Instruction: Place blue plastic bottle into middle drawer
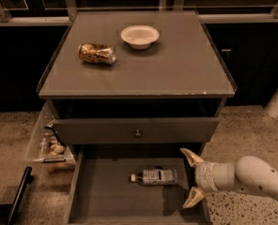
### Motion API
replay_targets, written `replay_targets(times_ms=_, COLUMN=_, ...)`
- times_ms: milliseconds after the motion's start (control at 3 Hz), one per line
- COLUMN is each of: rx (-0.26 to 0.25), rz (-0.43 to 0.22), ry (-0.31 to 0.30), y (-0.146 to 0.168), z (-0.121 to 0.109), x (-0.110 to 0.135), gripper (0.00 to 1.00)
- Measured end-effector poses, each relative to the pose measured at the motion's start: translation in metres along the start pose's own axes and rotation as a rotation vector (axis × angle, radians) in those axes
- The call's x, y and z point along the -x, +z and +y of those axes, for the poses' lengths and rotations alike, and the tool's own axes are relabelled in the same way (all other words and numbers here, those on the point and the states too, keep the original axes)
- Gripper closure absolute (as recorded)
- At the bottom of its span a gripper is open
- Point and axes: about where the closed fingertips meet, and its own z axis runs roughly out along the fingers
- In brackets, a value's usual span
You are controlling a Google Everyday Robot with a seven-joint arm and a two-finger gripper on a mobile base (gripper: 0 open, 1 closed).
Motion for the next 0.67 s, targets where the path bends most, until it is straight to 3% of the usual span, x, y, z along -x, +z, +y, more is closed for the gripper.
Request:
replay_targets(times_ms=333, rx=-0.014, rz=0.016, ry=-0.095, y=-0.0293, z=-0.0114, x=0.0267, gripper=0.00)
replay_targets(times_ms=667, rx=-0.016, rz=0.018, ry=-0.102, y=-0.0315, z=-0.0131, x=0.0287, gripper=0.00)
